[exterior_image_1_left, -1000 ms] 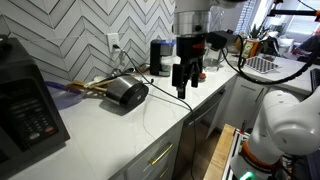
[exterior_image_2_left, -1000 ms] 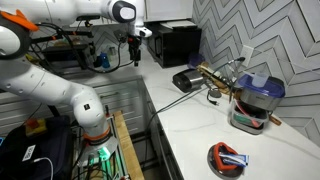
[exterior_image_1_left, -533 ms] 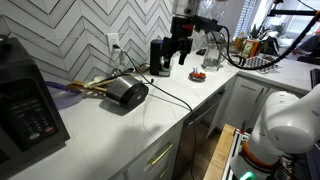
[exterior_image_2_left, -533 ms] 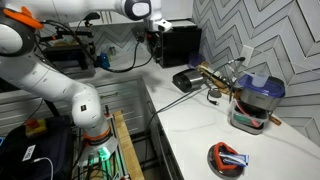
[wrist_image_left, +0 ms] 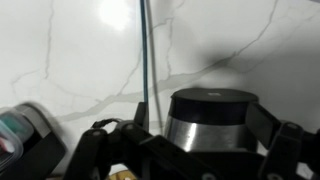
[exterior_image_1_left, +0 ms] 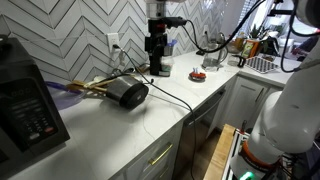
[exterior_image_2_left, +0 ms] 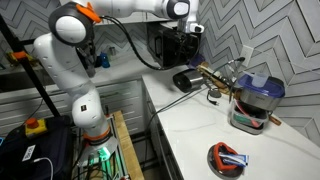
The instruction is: Put the silver tin with a black vest in an upright position
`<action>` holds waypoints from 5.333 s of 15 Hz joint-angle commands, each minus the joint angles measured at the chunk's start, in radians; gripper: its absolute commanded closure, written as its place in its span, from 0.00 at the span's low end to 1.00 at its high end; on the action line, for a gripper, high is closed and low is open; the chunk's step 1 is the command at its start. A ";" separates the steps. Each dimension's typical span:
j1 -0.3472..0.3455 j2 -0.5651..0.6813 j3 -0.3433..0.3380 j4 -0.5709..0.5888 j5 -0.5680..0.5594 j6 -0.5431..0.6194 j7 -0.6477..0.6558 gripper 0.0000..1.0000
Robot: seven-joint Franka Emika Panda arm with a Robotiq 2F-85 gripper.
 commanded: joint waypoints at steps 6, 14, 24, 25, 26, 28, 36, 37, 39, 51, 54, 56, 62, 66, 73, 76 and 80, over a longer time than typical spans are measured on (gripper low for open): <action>0.048 0.296 0.034 0.311 -0.155 -0.114 -0.016 0.00; 0.016 0.484 0.038 0.551 -0.118 -0.232 -0.330 0.00; 0.012 0.802 0.142 0.933 0.061 -0.396 -0.612 0.00; 0.010 0.763 0.124 0.838 0.033 -0.333 -0.588 0.00; 0.017 0.773 0.133 0.864 0.038 -0.349 -0.588 0.00; 0.024 0.778 0.137 0.890 0.041 -0.362 -0.590 0.00; 0.035 0.947 0.144 1.095 0.043 -0.314 -0.654 0.00; 0.040 0.960 0.141 1.116 0.036 -0.310 -0.659 0.00; 0.048 0.965 0.141 1.150 0.031 -0.286 -0.670 0.00; 0.012 1.083 0.140 1.237 0.072 -0.465 -0.663 0.00; -0.014 1.058 0.151 1.250 0.105 -0.660 -0.655 0.00; -0.037 1.059 0.159 1.258 0.133 -0.778 -0.655 0.00; -0.125 1.046 0.218 1.102 0.293 -0.861 -0.622 0.51; -0.174 1.111 0.265 1.164 0.496 -0.859 -0.487 0.82; -0.238 1.165 0.344 1.245 0.789 -0.731 -0.274 1.00; -0.226 1.169 0.353 1.251 0.803 -0.729 -0.263 0.99; -0.217 1.163 0.406 1.235 0.825 -0.818 -0.257 0.99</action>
